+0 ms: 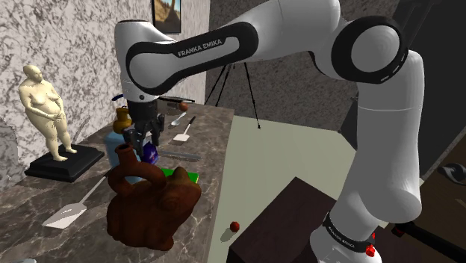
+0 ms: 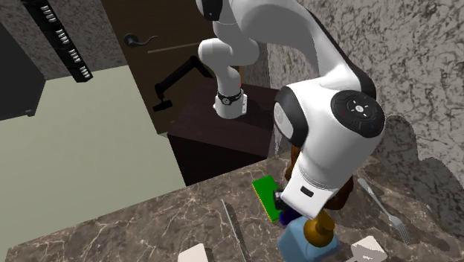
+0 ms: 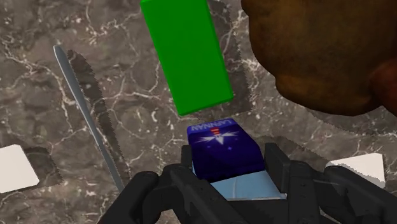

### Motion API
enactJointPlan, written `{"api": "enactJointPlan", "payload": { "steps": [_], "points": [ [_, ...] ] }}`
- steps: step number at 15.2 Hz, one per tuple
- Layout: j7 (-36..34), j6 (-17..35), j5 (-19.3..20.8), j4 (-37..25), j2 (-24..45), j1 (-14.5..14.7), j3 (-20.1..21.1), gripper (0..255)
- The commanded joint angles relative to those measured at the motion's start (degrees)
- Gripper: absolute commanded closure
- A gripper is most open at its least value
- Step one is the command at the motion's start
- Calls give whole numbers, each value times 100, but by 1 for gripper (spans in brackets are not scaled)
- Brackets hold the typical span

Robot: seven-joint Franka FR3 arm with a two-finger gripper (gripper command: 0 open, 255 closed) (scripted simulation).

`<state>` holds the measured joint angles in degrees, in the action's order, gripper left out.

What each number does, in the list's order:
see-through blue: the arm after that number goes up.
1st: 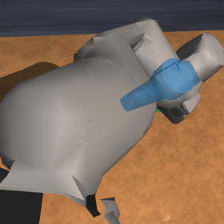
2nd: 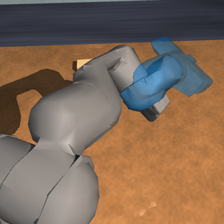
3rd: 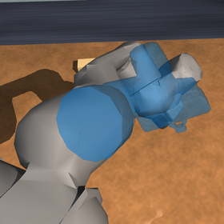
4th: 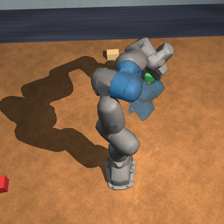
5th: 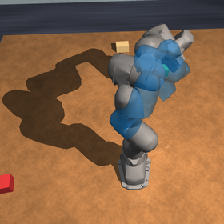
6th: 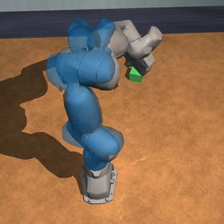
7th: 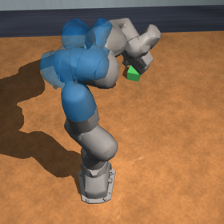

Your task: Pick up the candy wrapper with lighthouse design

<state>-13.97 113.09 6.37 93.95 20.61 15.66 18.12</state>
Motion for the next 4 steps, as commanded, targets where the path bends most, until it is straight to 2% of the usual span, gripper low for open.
{"api": "enactJointPlan", "payload": {
  "steps": [1,4],
  "points": [
    [12,-135,-21,-81,-54,-5,8,255],
    [18,-215,-30,-141,-75,-5,12,255]
  ]
}}
